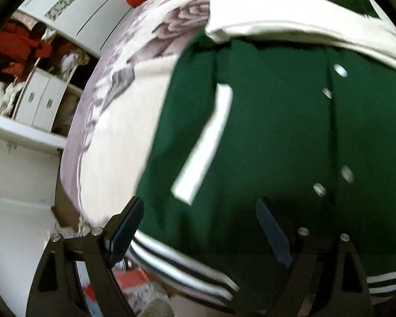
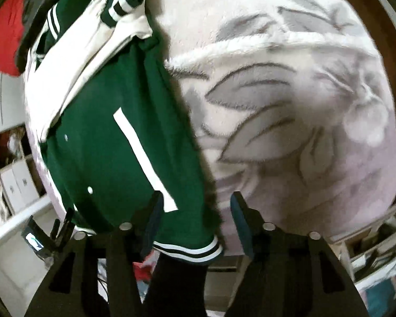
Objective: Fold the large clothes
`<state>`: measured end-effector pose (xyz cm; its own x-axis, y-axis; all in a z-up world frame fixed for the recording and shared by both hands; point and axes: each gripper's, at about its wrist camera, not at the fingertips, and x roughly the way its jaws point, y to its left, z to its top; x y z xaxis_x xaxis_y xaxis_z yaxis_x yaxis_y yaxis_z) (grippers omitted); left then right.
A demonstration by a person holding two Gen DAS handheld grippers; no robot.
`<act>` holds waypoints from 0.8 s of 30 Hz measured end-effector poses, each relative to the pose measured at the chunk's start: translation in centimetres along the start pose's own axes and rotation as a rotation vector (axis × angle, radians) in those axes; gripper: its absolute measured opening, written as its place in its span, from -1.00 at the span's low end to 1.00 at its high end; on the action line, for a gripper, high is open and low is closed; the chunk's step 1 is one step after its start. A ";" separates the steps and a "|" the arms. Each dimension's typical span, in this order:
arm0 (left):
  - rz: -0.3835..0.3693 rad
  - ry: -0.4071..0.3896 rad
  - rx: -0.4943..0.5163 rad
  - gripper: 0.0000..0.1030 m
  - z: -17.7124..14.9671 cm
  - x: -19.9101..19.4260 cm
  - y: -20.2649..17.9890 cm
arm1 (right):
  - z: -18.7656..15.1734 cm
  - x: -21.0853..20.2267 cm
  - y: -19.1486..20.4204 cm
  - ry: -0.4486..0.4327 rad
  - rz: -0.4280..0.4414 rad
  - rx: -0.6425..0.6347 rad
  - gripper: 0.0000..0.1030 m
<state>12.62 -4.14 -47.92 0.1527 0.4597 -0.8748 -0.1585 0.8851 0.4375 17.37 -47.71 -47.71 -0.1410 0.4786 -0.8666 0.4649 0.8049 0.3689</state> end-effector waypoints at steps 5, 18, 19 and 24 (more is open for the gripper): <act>0.078 0.066 -0.043 0.68 -3.0 -1.6 -4.2 | 1.0 6.2 -3.3 0.139 0.183 -0.003 -0.14; 0.221 -0.050 0.190 0.68 -7.3 -12.0 -22.4 | 4.8 1.0 -8.4 0.145 0.017 -0.219 0.00; 0.216 -0.063 0.222 0.68 -7.7 -12.5 -24.0 | 5.3 -0.1 -9.3 0.128 -0.002 -0.212 0.00; 0.248 -0.080 0.347 0.69 -10.7 -11.8 -32.3 | 8.5 -4.5 -14.7 0.061 -0.061 -0.126 0.01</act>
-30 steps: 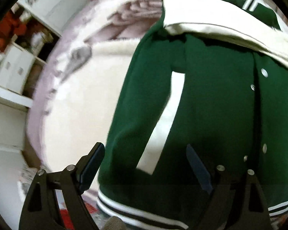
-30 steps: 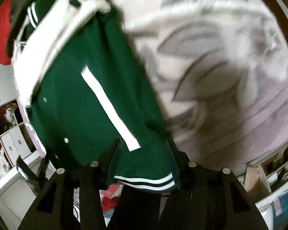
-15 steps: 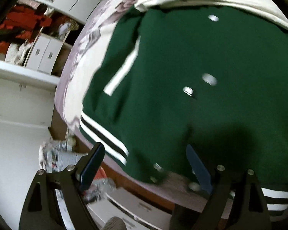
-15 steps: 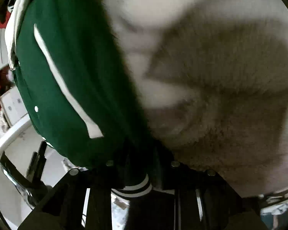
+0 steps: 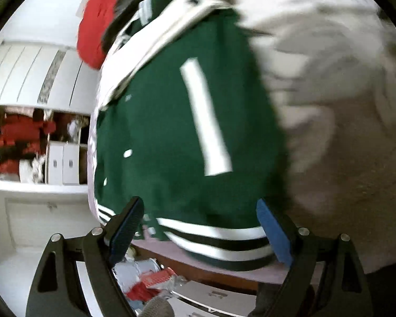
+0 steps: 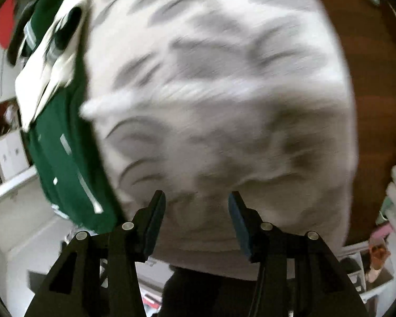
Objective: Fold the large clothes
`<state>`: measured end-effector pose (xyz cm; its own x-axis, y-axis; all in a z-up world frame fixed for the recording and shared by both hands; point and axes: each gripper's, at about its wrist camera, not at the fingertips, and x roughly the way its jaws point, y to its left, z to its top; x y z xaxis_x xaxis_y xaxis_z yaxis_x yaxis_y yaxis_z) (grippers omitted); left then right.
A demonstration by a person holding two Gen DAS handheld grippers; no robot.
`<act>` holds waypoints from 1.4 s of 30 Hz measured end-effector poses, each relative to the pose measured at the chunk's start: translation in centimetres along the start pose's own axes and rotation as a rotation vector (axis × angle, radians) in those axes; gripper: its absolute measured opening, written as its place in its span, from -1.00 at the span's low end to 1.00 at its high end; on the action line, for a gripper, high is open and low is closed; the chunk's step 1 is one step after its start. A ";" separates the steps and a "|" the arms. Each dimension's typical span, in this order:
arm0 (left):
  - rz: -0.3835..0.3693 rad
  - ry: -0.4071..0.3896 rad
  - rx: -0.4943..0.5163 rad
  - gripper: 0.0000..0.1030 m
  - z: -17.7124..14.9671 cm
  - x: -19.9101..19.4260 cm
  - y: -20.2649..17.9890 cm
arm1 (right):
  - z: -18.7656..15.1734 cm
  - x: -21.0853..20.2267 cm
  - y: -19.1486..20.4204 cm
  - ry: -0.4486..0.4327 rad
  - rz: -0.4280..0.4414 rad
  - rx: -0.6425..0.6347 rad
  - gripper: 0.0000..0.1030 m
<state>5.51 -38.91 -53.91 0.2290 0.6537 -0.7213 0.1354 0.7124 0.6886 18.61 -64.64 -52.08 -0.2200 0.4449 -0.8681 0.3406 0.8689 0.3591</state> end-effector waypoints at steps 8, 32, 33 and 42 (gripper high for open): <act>0.042 0.081 -0.033 0.77 1.0 4.5 -1.5 | 3.2 -0.3 -0.5 -0.037 -0.002 0.026 0.01; -0.146 -0.007 -0.302 -0.61 1.1 4.0 7.9 | 24.8 6.3 16.8 -0.049 0.607 -0.078 0.56; -0.154 -0.014 -0.308 -0.61 1.0 3.8 8.4 | 24.9 6.2 17.7 -0.055 0.616 -0.084 0.47; -0.308 -0.067 -0.457 -0.66 -1.1 2.5 17.1 | 20.8 0.0 27.3 -0.123 0.477 -0.134 -0.73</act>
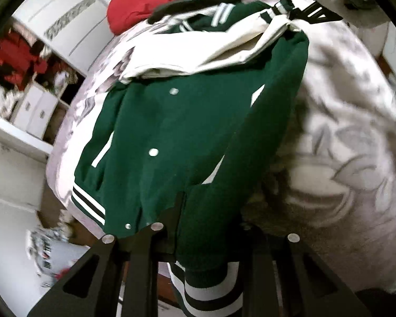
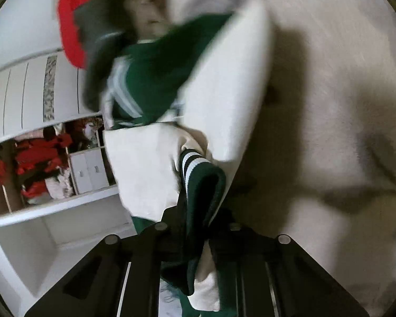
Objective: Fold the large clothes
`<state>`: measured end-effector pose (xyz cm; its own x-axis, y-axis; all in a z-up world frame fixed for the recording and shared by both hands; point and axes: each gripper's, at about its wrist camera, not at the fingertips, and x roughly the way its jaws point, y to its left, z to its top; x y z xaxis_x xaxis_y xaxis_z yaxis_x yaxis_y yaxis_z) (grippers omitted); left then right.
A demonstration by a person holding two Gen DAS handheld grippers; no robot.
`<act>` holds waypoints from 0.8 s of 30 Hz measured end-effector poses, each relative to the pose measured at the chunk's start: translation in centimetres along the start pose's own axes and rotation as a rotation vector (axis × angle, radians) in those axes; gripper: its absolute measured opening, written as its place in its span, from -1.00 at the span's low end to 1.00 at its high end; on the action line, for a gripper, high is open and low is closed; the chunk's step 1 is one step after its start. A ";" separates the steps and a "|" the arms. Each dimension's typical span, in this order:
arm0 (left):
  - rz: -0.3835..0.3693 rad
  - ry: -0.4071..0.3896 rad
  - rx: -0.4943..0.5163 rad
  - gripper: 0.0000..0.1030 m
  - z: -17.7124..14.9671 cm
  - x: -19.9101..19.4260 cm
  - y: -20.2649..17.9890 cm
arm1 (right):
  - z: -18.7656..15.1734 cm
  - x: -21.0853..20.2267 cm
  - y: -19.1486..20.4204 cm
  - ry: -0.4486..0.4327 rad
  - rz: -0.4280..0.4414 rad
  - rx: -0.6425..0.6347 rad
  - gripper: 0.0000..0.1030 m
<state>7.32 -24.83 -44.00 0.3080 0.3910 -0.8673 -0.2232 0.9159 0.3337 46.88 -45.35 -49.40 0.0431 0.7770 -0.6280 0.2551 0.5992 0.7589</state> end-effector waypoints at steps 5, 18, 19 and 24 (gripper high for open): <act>-0.132 0.005 -0.160 -0.67 1.6 -1.3 8.4 | -1.5 -0.8 13.7 -0.027 -0.092 -0.146 -0.73; -0.459 0.218 -0.606 -0.64 1.1 15.7 32.9 | -1.8 25.8 38.5 0.037 -0.588 -0.352 -0.74; -0.508 0.253 -0.650 -0.58 0.1 18.8 34.1 | -1.8 28.3 38.4 0.051 -0.640 -0.371 -0.72; -0.825 0.341 -0.862 -0.33 -4.0 24.8 36.8 | -1.7 34.4 35.8 0.117 -0.614 -0.289 0.09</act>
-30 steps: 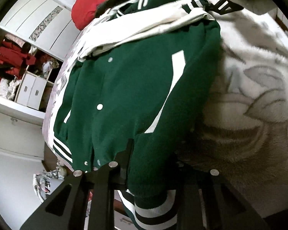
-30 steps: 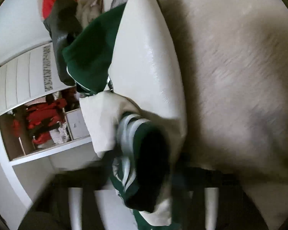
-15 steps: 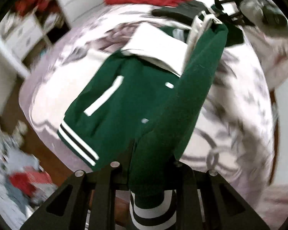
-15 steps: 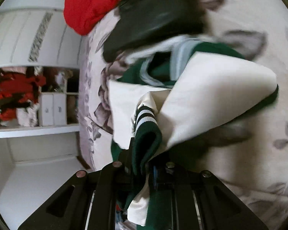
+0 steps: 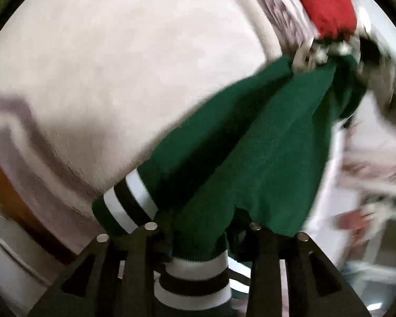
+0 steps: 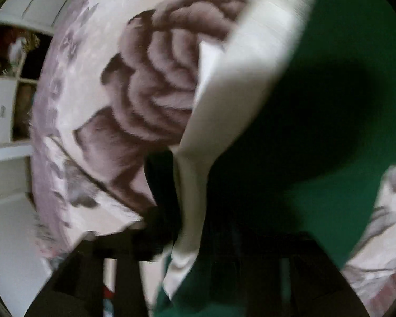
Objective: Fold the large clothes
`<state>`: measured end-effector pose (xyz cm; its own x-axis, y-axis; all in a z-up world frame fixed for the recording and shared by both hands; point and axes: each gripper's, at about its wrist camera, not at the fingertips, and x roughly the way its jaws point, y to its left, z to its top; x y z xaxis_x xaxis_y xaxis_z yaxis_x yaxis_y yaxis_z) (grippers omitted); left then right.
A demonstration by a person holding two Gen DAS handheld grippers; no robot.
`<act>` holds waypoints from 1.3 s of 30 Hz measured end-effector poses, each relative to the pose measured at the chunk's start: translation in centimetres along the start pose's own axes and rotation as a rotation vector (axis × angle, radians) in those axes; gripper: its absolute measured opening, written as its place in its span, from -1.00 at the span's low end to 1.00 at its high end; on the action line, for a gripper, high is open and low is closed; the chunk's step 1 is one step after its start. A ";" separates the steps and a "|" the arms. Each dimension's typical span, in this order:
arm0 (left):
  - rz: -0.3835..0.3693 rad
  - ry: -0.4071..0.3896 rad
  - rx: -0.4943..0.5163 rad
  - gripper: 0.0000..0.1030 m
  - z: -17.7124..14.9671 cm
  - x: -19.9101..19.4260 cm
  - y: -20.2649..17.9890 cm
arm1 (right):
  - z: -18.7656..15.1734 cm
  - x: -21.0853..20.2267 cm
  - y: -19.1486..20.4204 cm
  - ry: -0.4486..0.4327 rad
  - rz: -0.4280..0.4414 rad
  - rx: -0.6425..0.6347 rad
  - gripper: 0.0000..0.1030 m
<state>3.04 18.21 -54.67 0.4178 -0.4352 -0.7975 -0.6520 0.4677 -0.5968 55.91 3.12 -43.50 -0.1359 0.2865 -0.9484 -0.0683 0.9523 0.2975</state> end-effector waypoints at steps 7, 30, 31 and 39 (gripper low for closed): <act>-0.060 -0.021 -0.079 0.07 -2.9 -2.0 1.5 | -9.2 -4.0 -7.0 0.072 0.330 0.007 0.20; 0.015 -0.082 -0.016 -0.38 -0.1 -5.3 0.0 | -38.2 8.0 -24.1 0.214 0.581 0.290 0.29; 0.022 -0.089 0.019 -0.01 -0.5 -6.1 -0.2 | -38.4 8.1 -24.3 0.208 0.589 0.288 0.31; 0.080 0.038 0.266 0.32 4.5 0.3 -0.1 | -38.9 11.5 -24.3 0.174 0.690 0.355 0.46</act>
<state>6.07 21.51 -55.24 0.3449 -0.4150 -0.8419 -0.4906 0.6850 -0.5386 17.59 -20.85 -57.42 -0.1871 0.8316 -0.5229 0.4024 0.5505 0.7314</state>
